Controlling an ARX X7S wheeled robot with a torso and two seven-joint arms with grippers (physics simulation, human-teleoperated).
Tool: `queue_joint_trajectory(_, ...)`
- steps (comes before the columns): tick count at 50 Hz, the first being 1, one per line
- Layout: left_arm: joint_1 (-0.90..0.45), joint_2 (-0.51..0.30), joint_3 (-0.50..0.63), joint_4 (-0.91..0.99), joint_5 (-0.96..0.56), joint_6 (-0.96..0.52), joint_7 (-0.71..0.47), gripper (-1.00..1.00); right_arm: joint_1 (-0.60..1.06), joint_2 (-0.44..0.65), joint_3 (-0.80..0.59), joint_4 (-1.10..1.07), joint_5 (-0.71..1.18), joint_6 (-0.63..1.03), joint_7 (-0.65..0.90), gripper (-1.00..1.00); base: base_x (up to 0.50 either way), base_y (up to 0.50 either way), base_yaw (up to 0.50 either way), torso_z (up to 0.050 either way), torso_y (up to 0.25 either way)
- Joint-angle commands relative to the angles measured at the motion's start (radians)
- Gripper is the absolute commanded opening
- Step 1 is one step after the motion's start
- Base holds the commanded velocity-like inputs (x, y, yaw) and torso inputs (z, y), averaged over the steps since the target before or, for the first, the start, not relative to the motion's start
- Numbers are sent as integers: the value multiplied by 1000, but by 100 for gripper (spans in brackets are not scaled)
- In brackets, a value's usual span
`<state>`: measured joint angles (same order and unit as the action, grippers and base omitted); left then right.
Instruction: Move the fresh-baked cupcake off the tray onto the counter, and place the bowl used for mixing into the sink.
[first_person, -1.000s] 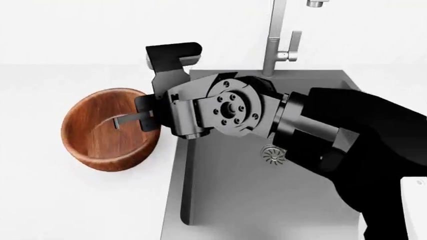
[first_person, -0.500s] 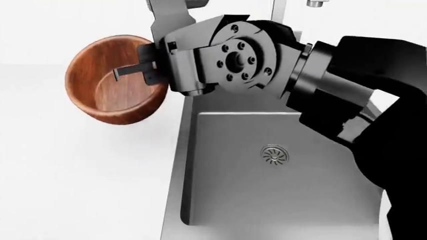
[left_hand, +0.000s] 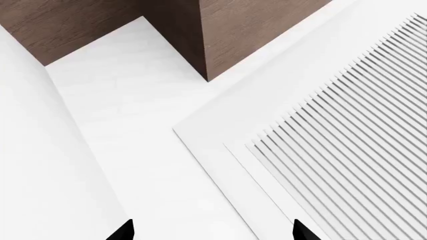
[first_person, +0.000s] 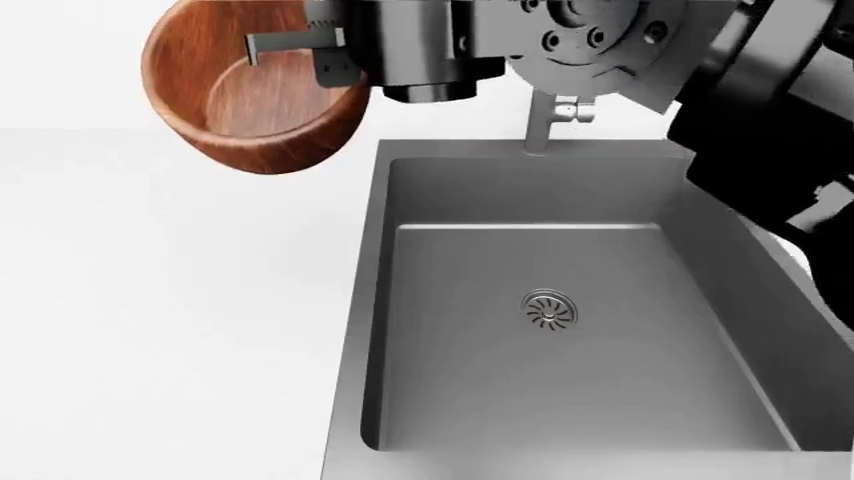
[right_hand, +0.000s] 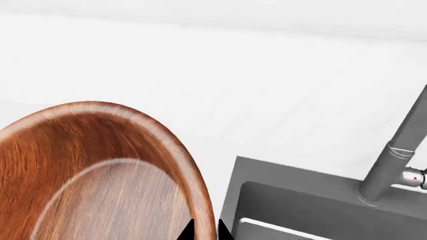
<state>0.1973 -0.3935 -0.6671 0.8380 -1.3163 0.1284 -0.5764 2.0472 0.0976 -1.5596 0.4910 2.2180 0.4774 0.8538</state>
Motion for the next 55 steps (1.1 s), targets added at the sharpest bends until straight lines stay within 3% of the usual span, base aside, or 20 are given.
queue_joint_trajectory(1, 5, 0, -3, 5, -1, 1, -1, 100, 26, 110, 54, -136, 31, -23, 96, -100, 0, 0, 0, 0, 0)
queue_joint_trajectory(55, 1, -8, 4, 10, 8, -1, -12, 100, -125, 527, 228, -654, 41, -307, 305, -100, 0, 0, 0, 0, 0)
